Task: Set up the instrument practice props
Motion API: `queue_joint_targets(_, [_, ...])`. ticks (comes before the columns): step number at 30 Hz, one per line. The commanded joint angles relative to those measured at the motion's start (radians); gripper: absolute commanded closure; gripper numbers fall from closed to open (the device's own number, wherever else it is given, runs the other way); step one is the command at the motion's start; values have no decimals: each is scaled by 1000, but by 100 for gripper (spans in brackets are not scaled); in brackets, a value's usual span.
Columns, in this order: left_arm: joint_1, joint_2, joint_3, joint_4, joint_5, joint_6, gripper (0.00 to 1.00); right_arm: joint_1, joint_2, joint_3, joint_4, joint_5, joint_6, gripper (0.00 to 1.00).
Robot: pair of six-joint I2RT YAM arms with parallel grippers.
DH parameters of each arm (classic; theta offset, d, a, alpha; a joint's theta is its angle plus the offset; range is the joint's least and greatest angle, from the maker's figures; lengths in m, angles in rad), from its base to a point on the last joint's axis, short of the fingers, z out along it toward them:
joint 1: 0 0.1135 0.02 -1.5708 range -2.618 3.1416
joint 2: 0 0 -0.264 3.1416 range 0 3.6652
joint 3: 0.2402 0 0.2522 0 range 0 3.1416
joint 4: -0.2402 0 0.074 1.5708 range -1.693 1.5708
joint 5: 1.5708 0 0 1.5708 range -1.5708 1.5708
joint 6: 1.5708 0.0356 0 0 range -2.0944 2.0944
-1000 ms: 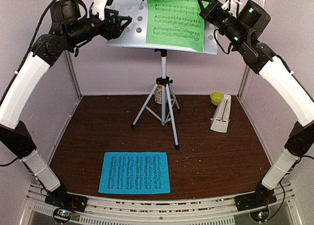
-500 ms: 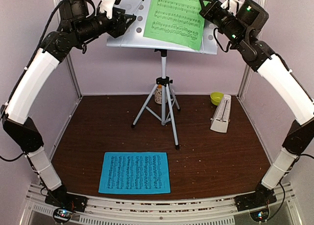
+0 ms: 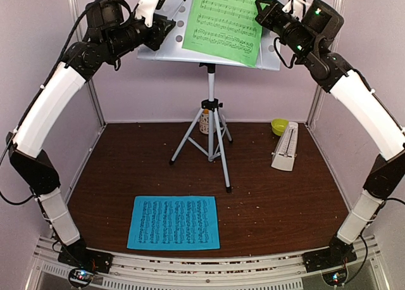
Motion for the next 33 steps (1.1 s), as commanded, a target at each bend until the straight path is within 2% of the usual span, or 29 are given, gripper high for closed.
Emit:
queue_joint_targets(1, [-5,-11,-31,141,-30,12,77,-4,12,13,-1,19,-10,100])
queue_joint_targets(7, [-14,-49,-140,268,-28,15,100,-3,13,8,1,29,-16,100])
queue_joint_targets(22, [-33,-164,-440,649,-79,-8,100,22,25,19,-1,84,-78,100])
queue_joint_targets(33, [-38,-166,-478,697,0,1,100,80,93,106,4,68,-203,100])
